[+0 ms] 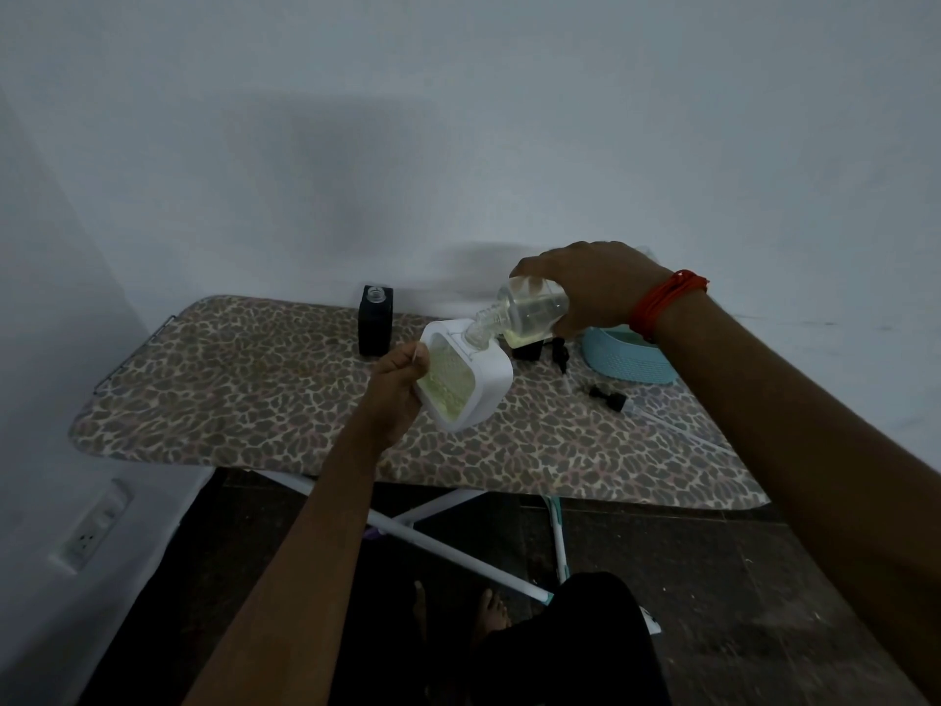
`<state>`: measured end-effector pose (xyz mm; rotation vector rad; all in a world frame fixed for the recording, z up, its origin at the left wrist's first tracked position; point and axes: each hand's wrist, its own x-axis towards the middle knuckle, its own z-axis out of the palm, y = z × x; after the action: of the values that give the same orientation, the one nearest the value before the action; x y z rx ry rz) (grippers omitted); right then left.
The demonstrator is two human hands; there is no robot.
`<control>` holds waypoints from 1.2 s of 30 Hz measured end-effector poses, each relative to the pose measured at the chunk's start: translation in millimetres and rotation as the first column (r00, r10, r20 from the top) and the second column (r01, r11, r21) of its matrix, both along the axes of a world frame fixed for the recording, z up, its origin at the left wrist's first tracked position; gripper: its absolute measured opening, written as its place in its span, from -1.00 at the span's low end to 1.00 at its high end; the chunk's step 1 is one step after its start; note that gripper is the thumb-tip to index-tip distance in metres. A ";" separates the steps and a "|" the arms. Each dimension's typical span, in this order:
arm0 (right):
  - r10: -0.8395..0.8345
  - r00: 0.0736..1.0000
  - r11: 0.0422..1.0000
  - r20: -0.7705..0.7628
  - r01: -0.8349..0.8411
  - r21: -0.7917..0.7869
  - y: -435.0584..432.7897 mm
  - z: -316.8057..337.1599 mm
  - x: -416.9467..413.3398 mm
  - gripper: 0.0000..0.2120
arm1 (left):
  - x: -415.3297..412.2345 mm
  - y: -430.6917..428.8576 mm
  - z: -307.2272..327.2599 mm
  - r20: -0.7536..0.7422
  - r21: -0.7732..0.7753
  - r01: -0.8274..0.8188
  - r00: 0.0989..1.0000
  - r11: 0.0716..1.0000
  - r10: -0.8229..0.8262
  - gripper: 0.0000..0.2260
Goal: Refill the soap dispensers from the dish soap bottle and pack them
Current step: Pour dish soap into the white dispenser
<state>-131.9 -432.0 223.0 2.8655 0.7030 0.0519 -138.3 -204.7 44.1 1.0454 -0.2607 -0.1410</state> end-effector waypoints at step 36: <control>0.052 0.990 0.966 -0.130 -0.017 0.256 -18.6 -23.1 23.1 -0.23 | 9.9 4.8 -6.0 -0.031 0.028 -0.057 0.998 0.998 0.058 -0.75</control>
<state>-108.8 -450.6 199.9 3.1263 0.8276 -0.0527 -128.4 -199.9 38.1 1.0760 -0.2000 -0.1097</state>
